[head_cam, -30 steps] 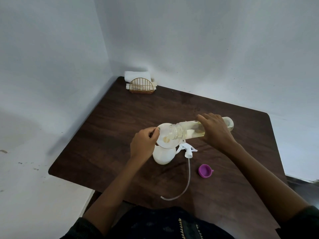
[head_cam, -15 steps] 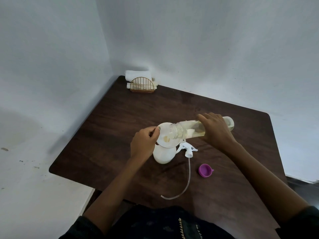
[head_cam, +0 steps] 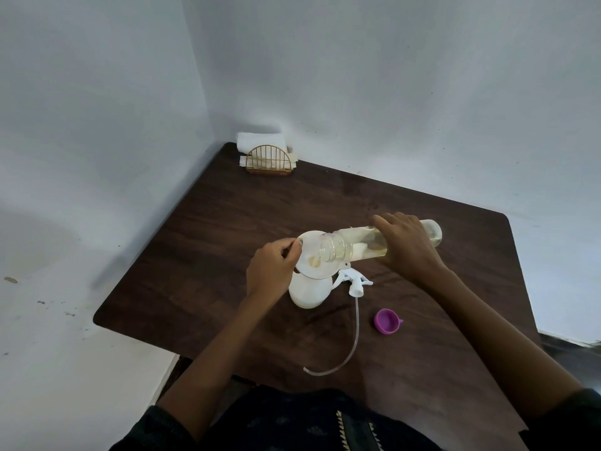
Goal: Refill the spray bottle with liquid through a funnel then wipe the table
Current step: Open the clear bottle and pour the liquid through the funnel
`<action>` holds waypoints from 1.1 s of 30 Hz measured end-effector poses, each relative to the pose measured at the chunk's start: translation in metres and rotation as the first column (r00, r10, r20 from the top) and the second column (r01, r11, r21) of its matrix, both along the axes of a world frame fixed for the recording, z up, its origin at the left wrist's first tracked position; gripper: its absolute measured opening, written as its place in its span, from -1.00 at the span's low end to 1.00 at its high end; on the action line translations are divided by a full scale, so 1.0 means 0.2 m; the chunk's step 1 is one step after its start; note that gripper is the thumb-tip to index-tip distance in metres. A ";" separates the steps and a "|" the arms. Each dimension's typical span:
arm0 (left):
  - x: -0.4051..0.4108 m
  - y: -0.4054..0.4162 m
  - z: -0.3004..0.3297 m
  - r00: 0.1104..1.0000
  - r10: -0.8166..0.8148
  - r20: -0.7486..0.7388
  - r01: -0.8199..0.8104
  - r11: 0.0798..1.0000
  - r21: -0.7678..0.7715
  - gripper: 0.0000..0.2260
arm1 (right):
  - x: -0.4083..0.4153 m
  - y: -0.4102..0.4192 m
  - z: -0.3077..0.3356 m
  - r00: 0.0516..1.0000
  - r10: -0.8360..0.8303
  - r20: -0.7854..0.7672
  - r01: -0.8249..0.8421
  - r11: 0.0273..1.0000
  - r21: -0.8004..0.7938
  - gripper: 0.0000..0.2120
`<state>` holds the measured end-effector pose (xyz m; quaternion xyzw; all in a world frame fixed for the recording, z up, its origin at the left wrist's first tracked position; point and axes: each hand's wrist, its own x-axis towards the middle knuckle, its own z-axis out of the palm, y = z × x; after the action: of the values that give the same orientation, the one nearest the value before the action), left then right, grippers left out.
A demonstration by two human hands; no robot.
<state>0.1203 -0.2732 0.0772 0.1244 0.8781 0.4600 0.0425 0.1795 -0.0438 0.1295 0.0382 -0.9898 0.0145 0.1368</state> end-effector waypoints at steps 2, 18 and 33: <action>0.00 0.00 0.00 1.000 -0.003 -0.002 0.003 1.000 0.003 -0.67 | 0.00 0.00 0.00 1.000 0.002 0.002 -0.002 1.000 -0.002 -0.52; 0.01 0.00 0.01 1.000 -0.003 0.013 0.003 1.000 0.008 -0.68 | 0.00 0.00 0.01 1.000 0.004 -0.004 -0.004 1.000 0.007 -0.56; 0.00 0.00 0.01 1.000 -0.009 0.018 0.009 1.000 0.007 -0.68 | -0.01 0.01 -0.01 1.000 0.002 -0.006 -0.002 1.000 0.013 -0.54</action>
<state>0.1207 -0.2734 0.0797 0.1245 0.8755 0.4640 0.0519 0.1779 -0.0423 0.1284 0.0401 -0.9894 0.0079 0.1394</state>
